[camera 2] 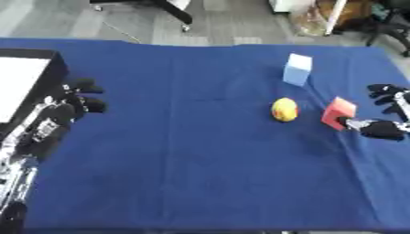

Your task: Pick up the objects with one hand, pass them to the other hand, and then place them into the box on the other side of the table.

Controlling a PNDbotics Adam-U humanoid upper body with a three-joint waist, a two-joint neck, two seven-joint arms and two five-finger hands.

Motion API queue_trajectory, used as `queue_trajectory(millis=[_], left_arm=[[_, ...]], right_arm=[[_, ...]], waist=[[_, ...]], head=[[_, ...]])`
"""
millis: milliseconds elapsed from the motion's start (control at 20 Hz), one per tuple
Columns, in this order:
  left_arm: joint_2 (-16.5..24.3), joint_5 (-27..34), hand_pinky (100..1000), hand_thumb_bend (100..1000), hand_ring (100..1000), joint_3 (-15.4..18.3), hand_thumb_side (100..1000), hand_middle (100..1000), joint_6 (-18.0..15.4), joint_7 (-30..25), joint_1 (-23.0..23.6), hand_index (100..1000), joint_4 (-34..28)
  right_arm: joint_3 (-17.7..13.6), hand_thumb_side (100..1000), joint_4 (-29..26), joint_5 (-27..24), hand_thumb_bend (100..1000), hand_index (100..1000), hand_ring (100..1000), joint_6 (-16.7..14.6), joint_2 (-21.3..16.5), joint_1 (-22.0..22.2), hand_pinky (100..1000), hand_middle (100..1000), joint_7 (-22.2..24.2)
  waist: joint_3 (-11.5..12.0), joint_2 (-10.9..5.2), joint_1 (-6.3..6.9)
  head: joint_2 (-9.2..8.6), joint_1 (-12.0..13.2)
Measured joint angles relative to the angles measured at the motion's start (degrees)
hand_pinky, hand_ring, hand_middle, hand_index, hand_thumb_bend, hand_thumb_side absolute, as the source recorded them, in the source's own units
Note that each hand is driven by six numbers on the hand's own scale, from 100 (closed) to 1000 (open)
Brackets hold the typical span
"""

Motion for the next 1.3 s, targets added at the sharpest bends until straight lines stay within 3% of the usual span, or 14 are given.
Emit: queue_trajectory(millis=[400, 700, 1050, 1300], left_arm=[[0.0, 0.0, 780, 648, 693, -0.3, 590, 745, 0.1, -0.1, 0.0, 889, 0.2], [0.0, 0.0, 780, 651, 693, -0.3, 589, 744, 0.1, -0.2, 0.0, 889, 0.3], [0.0, 0.0, 780, 656, 693, -0.3, 588, 743, 0.2, -0.2, 0.0, 889, 0.3], [0.0, 0.0, 780, 657, 693, -0.3, 588, 742, 0.2, -0.2, 0.0, 888, 0.3]], right_arm=[[0.8, 313, 3.4, 1.7, 632, 823, 748, -1.0, 1.3, -2.7, 683, 700, 2.0], [1.2, 249, 5.0, 2.8, 572, 813, 747, -1.4, 1.7, -3.7, 687, 689, 4.1], [1.2, 113, 5.5, 3.6, 444, 801, 745, -1.7, 1.7, -3.7, 694, 672, 7.1], [0.9, 100, 5.5, 3.6, 345, 769, 735, -1.8, 1.7, -3.7, 691, 633, 8.7]], waist=[[0.4, 0.05, -0.10], [0.6, 0.06, -0.14], [0.7, 0.06, -0.22], [0.7, 0.06, -0.31]], head=[[0.00, -0.5], [0.00, -0.6], [0.00, -0.7], [0.00, -0.7]])
